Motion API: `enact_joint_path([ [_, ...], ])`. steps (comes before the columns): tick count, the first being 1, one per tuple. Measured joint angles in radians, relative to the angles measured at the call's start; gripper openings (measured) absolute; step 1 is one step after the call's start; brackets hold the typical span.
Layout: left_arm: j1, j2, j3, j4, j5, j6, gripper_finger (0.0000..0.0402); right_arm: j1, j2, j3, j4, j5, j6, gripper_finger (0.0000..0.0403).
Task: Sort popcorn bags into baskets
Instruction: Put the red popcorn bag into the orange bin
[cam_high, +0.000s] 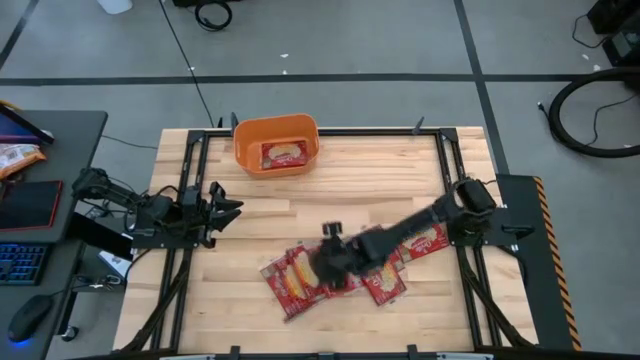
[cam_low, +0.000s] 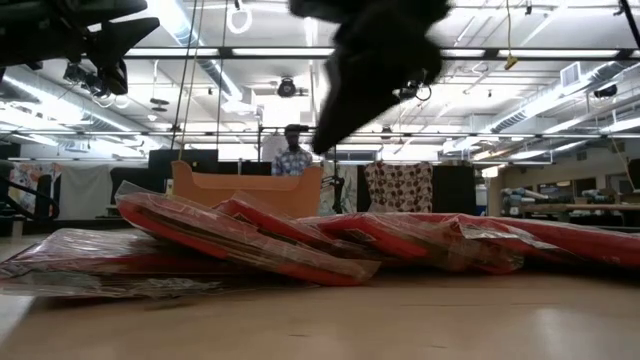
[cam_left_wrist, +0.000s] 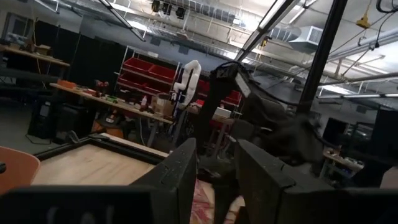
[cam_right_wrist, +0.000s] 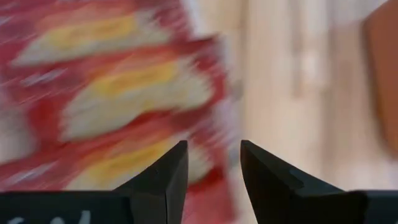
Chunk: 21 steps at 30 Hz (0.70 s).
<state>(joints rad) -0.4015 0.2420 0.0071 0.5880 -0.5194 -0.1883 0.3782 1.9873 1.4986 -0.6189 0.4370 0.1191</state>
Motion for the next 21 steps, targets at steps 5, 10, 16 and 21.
enact_joint_path([
  [5,0.000,0.000,0.000,0.000,0.000,-0.011,0.0117,0.110,0.000,0.000,-0.192,-0.035,0.196,0.0151],
  [10,0.000,0.000,0.000,0.000,0.000,-0.011,0.0117,0.196,0.003,0.000,-0.353,-0.072,0.460,0.0159],
  [16,0.000,0.000,0.000,0.000,0.000,-0.011,0.0117,0.276,0.024,0.001,-0.353,-0.035,0.735,0.0184],
  [21,0.000,0.000,0.000,0.008,0.000,-0.011,0.0117,0.321,0.117,0.037,-0.384,-0.030,0.888,0.0180],
])
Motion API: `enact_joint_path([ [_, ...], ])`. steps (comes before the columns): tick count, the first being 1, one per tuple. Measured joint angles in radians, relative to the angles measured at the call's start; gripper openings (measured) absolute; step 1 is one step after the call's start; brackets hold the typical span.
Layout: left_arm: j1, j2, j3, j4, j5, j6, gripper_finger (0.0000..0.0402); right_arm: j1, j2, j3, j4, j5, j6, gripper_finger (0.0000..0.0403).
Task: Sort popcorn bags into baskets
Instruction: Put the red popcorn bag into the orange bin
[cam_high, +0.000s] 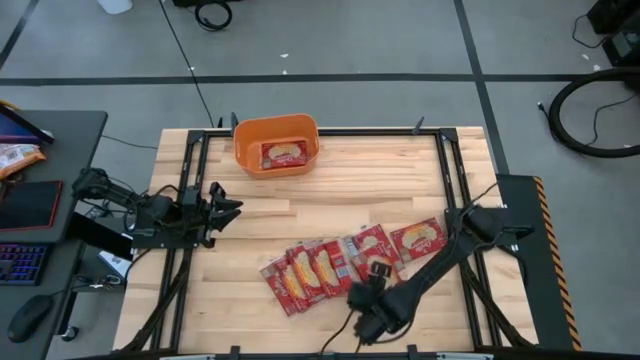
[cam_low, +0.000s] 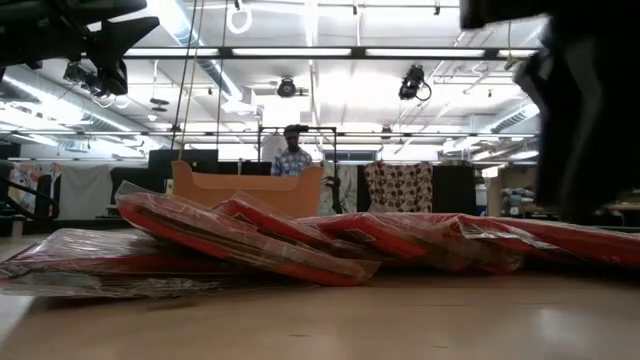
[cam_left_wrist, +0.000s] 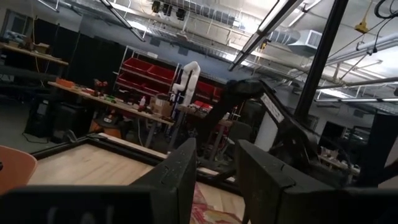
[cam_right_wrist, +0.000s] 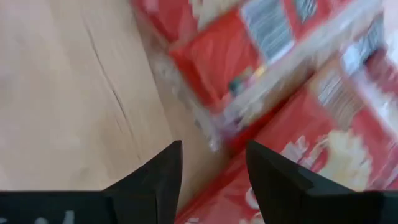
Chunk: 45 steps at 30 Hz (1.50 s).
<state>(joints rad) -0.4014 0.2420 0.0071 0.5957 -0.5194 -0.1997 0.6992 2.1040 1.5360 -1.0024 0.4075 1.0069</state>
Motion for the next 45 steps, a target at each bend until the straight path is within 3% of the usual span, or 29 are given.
enact_joint_path([
  [8,0.000,0.000,0.000,-0.002,0.000,-0.026,0.0117,0.046,0.219,0.322,-0.351,0.110,0.077,0.0175],
  [13,0.000,0.000,0.000,-0.003,0.000,-0.026,0.0117,0.048,0.336,0.465,-0.535,0.088,0.152,0.0178],
  [27,0.000,0.000,0.000,-0.052,0.002,-0.133,0.0117,0.051,0.398,0.469,-0.569,0.036,0.219,0.0181],
  [32,0.000,0.000,0.000,-0.066,0.002,-0.158,0.0117,0.055,0.398,0.460,-0.570,-0.004,0.202,0.0135],
  [39,0.000,0.000,0.000,-0.070,0.002,-0.178,0.0117,0.066,0.398,0.459,-0.573,-0.021,0.189,0.0018],
  [45,0.000,0.000,0.000,-0.070,0.001,-0.177,0.0117,0.071,0.397,0.473,-0.572,-0.016,0.187,0.0011],
])
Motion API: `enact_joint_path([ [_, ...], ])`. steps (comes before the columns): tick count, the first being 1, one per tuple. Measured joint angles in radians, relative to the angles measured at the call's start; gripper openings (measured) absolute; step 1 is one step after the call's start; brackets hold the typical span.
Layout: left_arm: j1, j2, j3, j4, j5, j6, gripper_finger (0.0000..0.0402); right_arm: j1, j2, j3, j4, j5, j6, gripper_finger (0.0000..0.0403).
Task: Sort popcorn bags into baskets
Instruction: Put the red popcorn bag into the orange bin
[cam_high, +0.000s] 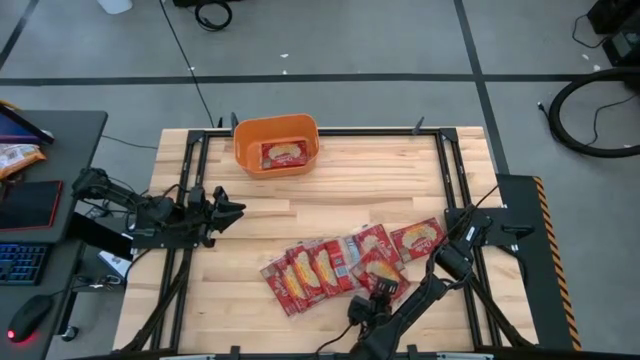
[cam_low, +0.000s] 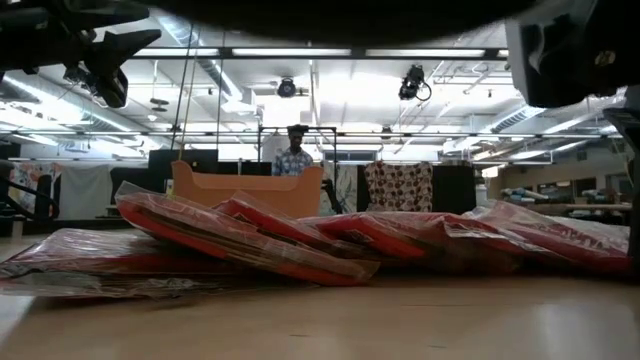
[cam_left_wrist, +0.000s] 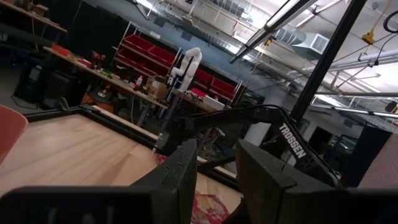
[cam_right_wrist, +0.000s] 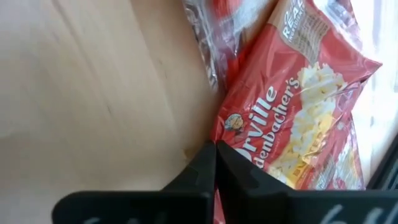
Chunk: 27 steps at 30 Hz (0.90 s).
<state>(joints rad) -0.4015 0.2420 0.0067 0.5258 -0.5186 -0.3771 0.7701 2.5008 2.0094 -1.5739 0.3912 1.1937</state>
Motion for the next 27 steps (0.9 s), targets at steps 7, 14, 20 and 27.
enact_joint_path([
  [7,0.000,0.000,0.000,0.000,0.000,0.001,0.0117,0.001,0.000,0.122,0.006,0.040,-0.078,0.0005],
  [14,0.000,0.000,0.000,0.000,0.000,-0.004,0.0117,0.001,0.000,0.215,0.004,0.095,-0.173,0.0003],
  [20,0.000,0.000,0.000,0.000,0.000,-0.004,0.0117,-0.007,0.000,0.251,0.004,0.140,-0.255,0.0002],
  [27,0.000,0.000,0.000,0.000,0.000,-0.003,0.0117,-0.031,0.000,0.296,0.004,0.230,-0.389,0.0001],
])
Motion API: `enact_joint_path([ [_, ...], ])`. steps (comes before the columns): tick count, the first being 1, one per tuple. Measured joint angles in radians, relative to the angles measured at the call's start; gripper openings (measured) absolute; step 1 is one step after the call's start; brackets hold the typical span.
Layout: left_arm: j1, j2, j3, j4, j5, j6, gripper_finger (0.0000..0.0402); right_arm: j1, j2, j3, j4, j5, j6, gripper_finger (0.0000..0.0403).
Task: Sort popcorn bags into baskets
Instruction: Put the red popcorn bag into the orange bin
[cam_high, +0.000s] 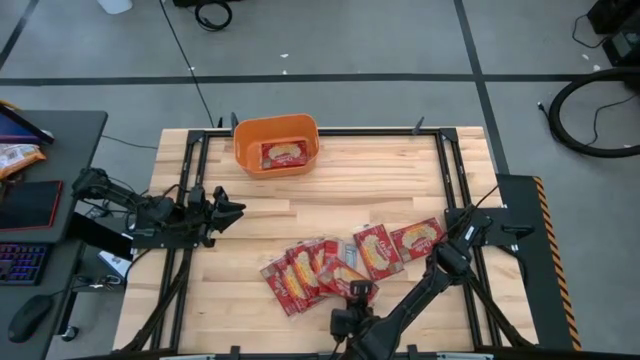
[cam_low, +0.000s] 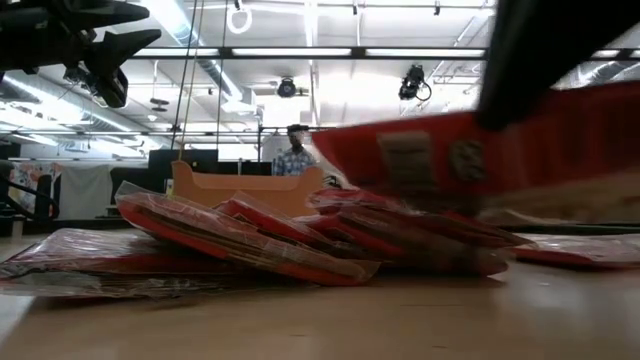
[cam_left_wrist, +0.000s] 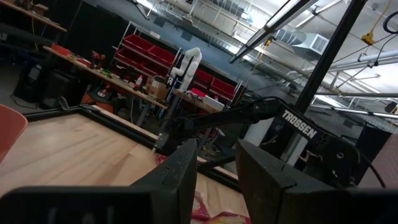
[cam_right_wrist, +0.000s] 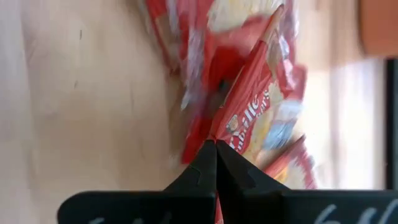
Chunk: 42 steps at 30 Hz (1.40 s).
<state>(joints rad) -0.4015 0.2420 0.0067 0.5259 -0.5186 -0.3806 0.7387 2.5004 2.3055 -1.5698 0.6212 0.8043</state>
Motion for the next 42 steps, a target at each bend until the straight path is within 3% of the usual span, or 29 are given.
enact_joint_path([
  [12,0.000,0.000,0.000,-0.007,0.000,0.000,0.0117,-0.086,-0.003,0.051,0.000,0.239,-0.313,0.0000],
  [17,0.000,0.000,0.000,-0.006,-0.001,0.029,0.0117,-0.153,-0.056,0.048,-0.001,0.276,-0.381,0.0000],
  [23,0.000,0.000,0.000,-0.006,-0.001,0.062,0.0117,-0.223,-0.134,0.048,-0.002,0.398,-0.517,0.0000],
  [33,0.000,0.000,0.000,-0.007,-0.001,0.062,0.0117,-0.396,-0.166,0.047,0.020,0.418,-0.737,0.0001],
  [40,0.000,0.000,0.000,-0.008,-0.001,0.062,0.0117,-0.526,-0.166,0.047,0.215,0.401,-1.018,0.0001],
  [42,0.000,0.000,0.000,-0.018,0.000,0.056,0.0117,-0.567,-0.166,0.047,0.296,0.350,-1.120,0.0001],
])
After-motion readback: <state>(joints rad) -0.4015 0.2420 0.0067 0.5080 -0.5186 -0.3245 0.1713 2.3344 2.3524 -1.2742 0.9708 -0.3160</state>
